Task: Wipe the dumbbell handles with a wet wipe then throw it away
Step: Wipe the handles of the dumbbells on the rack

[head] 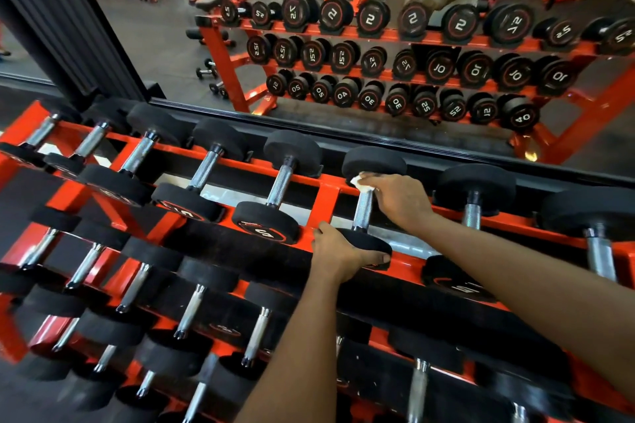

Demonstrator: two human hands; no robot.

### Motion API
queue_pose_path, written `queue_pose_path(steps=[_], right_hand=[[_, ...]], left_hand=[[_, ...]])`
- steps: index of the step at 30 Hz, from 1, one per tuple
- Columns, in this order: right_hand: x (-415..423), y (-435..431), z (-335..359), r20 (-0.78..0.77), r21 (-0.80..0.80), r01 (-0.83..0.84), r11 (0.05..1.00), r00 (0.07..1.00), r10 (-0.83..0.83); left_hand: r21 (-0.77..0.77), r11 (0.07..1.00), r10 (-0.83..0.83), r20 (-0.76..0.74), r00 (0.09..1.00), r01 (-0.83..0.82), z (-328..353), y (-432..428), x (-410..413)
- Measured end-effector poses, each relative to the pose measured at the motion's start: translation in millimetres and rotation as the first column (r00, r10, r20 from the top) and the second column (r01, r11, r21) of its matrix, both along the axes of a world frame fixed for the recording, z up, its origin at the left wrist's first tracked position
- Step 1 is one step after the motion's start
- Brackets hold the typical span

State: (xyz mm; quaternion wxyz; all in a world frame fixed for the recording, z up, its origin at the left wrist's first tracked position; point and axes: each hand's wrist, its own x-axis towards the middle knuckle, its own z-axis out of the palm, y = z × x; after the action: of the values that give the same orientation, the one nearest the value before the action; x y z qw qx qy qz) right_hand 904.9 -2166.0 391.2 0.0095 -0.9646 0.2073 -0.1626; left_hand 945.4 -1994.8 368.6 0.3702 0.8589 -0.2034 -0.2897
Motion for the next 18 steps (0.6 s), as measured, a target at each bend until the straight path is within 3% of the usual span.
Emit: queue_pose_path(steps=[5, 9, 13, 18], right_hand=[[-10.9, 12.3, -14.9, -0.031, 0.059, -0.095, 0.994, 0.995, 0.096], [-10.6, 1.6, -13.5, 0.071, 0.046, 0.059, 0.997, 0.996, -0.062], [-18.2, 11.6, -19.1, 0.094, 0.036, -0.001, 0.999, 0.996, -0.002], [-15.9, 11.0, -33.3, 0.096, 0.245, 0.093, 0.965, 0.988, -0.120]], left_hand=[[-0.006, 1.000, -0.003, 0.007, 1.000, 0.003, 1.8, 0.6, -0.1], [-0.011, 1.000, 0.002, 0.018, 1.000, -0.001, 1.5, 0.7, -0.2], [0.000, 1.000, -0.005, 0.024, 1.000, 0.005, 2.9, 0.5, -0.2], [0.004, 1.000, -0.003, 0.026, 1.000, 0.003, 3.3, 1.4, 0.5]])
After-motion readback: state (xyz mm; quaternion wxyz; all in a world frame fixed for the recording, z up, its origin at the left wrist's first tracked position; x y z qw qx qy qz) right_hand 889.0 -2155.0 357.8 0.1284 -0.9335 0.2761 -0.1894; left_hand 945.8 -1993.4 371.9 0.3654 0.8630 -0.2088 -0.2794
